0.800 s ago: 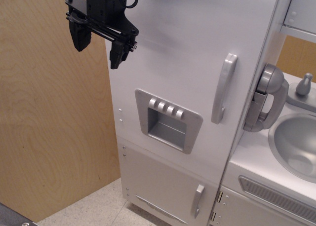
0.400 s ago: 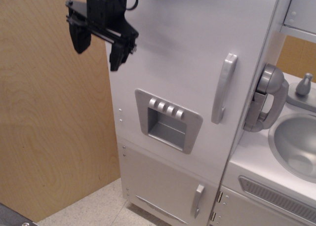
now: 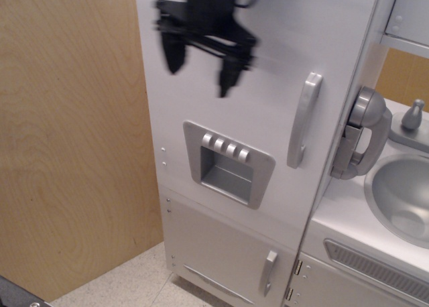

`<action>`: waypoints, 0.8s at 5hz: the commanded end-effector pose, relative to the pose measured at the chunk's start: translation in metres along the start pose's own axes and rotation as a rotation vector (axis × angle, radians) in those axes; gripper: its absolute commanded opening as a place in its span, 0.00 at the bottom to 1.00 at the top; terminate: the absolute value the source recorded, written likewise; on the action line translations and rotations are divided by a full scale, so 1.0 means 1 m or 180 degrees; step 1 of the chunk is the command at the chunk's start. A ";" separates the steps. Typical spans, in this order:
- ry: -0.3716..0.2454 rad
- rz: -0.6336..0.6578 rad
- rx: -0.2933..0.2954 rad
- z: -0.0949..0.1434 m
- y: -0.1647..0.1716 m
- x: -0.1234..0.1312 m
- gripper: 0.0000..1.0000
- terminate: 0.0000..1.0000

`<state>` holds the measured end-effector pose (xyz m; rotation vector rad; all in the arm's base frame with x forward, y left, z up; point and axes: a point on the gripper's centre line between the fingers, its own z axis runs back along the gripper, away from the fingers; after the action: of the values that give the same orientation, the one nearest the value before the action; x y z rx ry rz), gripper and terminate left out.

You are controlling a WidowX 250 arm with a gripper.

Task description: Open fridge

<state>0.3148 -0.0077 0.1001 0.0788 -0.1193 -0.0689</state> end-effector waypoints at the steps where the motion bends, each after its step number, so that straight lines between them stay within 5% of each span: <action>1: -0.0537 -0.0138 -0.0217 0.019 -0.053 0.014 1.00 0.00; 3: -0.0677 0.0074 -0.0367 0.007 -0.074 0.025 1.00 0.00; 4: -0.0809 0.0125 -0.0211 0.000 -0.073 0.032 1.00 0.00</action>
<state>0.3399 -0.0798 0.0846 0.0094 -0.3367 -0.0458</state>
